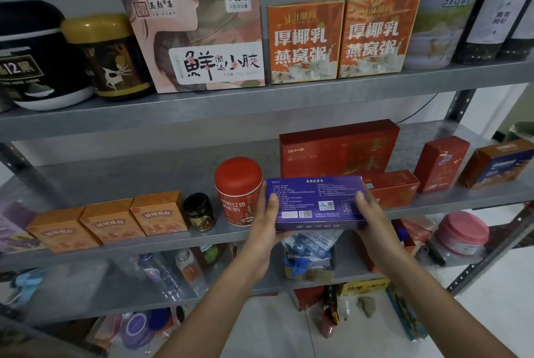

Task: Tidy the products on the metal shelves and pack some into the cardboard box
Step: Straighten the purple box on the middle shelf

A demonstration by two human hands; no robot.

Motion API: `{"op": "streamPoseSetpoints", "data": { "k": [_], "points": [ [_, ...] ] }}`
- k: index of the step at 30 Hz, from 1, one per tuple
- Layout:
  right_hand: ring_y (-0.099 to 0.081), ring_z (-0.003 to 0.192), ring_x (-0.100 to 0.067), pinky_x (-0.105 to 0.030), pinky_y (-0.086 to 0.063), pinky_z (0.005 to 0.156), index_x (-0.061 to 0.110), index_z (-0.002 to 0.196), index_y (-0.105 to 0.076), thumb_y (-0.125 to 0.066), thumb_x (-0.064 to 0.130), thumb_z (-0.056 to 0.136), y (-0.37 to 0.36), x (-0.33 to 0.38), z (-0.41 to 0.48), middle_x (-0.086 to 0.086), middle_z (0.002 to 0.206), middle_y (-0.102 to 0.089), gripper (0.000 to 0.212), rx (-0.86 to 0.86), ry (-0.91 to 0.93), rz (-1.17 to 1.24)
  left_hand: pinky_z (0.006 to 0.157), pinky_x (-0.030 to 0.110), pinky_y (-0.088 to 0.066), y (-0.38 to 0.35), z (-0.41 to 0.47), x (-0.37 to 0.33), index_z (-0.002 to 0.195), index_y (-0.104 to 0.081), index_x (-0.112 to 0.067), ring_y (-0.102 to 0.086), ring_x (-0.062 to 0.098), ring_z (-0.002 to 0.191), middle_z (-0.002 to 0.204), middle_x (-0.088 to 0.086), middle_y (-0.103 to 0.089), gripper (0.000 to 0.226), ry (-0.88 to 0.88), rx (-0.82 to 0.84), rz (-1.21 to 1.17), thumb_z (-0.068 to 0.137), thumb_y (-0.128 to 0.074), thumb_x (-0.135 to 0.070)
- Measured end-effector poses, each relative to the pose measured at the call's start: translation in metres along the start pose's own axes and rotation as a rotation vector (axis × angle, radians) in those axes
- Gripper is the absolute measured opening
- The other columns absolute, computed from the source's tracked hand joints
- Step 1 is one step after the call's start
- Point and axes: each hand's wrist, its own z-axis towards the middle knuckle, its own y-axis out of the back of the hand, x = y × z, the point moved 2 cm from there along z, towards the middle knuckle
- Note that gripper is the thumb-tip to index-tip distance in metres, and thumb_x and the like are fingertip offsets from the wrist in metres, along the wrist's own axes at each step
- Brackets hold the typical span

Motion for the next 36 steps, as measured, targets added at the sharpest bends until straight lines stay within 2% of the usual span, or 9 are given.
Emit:
{"op": "streamPoseSetpoints", "data": {
  "k": [7, 13, 15, 17, 22, 27, 30, 33, 36],
  "points": [
    [-0.069, 0.101, -0.022, -0.039, -0.055, 0.087, 0.032, 0.143, -0.038, -0.073, 0.024, 0.07, 0.001, 0.006, -0.008, -0.005, 0.116, -0.068, 0.082, 0.014, -0.005, 0.026, 0.099, 0.036, -0.052, 0.003, 0.002, -0.002, 0.151, -0.021, -0.038, -0.061, 0.008, 0.113, 0.136, -0.001, -0.056, 0.054, -0.019, 0.015, 0.128, 0.1, -0.037, -0.047],
    [-0.062, 0.107, -0.006, -0.014, -0.055, 0.072, 0.041, 0.145, -0.028, -0.077, 0.015, 0.076, -0.01, 0.014, -0.026, 0.003, 0.131, -0.053, 0.089, -0.21, 0.26, -0.098, 0.108, 0.037, -0.044, 0.001, -0.001, -0.004, 0.147, -0.039, -0.024, -0.042, 0.017, 0.134, 0.141, -0.006, -0.034, 0.055, -0.194, -0.214, 0.404, 0.096, -0.06, -0.02],
    [-0.055, 0.113, -0.001, -0.009, -0.052, 0.077, 0.045, 0.143, -0.022, -0.079, 0.024, 0.07, -0.018, 0.016, -0.031, 0.004, 0.137, -0.046, 0.095, -0.234, 0.345, -0.197, 0.098, 0.017, -0.046, -0.014, -0.012, -0.013, 0.141, -0.046, -0.024, -0.044, 0.012, 0.13, 0.133, -0.008, -0.037, 0.051, -0.236, -0.102, 0.395, 0.094, -0.063, -0.025],
    [-0.052, 0.115, 0.005, -0.006, -0.049, 0.08, 0.044, 0.144, -0.017, -0.079, 0.03, 0.066, -0.027, 0.019, -0.036, 0.007, 0.139, -0.04, 0.101, -0.184, 0.391, -0.26, 0.086, 0.003, -0.043, -0.031, -0.022, -0.022, 0.141, -0.045, -0.027, -0.046, 0.003, 0.124, 0.136, -0.008, -0.038, 0.06, -0.199, 0.071, 0.352, 0.087, -0.068, -0.04],
    [-0.041, 0.132, -0.012, -0.026, -0.046, 0.101, 0.029, 0.148, -0.034, -0.074, 0.033, 0.073, -0.044, 0.013, -0.049, 0.005, 0.141, -0.039, 0.085, 0.156, 0.528, -0.431, 0.076, 0.02, -0.055, -0.034, -0.027, -0.031, 0.119, -0.058, -0.024, -0.07, 0.009, 0.097, 0.11, 0.001, -0.071, 0.052, -0.09, 0.177, 0.007, 0.072, -0.077, -0.037],
    [-0.046, 0.13, -0.007, -0.025, -0.048, 0.1, 0.029, 0.135, -0.05, -0.072, 0.014, 0.084, -0.036, 0.023, -0.042, 0.015, 0.135, -0.052, 0.057, 0.221, 0.378, -0.305, 0.076, 0.027, -0.056, -0.009, -0.019, -0.021, 0.119, -0.06, -0.008, -0.071, 0.024, 0.098, 0.106, 0.013, -0.073, 0.062, -0.098, 0.086, -0.109, 0.069, -0.086, -0.036],
    [-0.045, 0.125, -0.01, -0.03, -0.051, 0.092, 0.035, 0.144, -0.034, -0.079, 0.023, 0.073, -0.016, 0.026, -0.014, 0.015, 0.135, -0.042, 0.085, -0.005, 0.11, -0.245, 0.078, 0.028, -0.056, 0.009, -0.016, -0.014, 0.122, -0.056, -0.013, -0.07, 0.022, 0.102, 0.109, 0.007, -0.073, 0.095, -0.074, 0.198, -0.133, 0.046, -0.089, -0.06],
    [-0.061, 0.115, -0.024, -0.039, -0.054, 0.092, 0.022, 0.14, -0.043, -0.094, 0.047, 0.042, 0.0, 0.024, 0.005, -0.006, 0.133, -0.058, 0.113, 0.134, -0.099, -0.053, 0.077, 0.027, -0.057, 0.02, -0.018, -0.016, 0.122, -0.052, -0.014, -0.07, 0.016, 0.099, 0.105, 0.002, -0.074, 0.1, -0.045, 0.348, -0.15, 0.043, -0.089, -0.062],
    [-0.071, 0.094, -0.025, -0.028, -0.058, 0.071, 0.012, 0.12, -0.058, -0.097, 0.049, 0.029, 0.001, 0.026, 0.007, -0.013, 0.111, -0.071, 0.105, 0.21, -0.068, -0.018, 0.078, 0.028, -0.057, 0.023, -0.017, -0.022, 0.122, -0.054, -0.015, -0.07, 0.016, 0.098, 0.106, 0.002, -0.074, 0.094, -0.049, 0.34, -0.123, 0.048, -0.088, -0.061]
  ]
}}
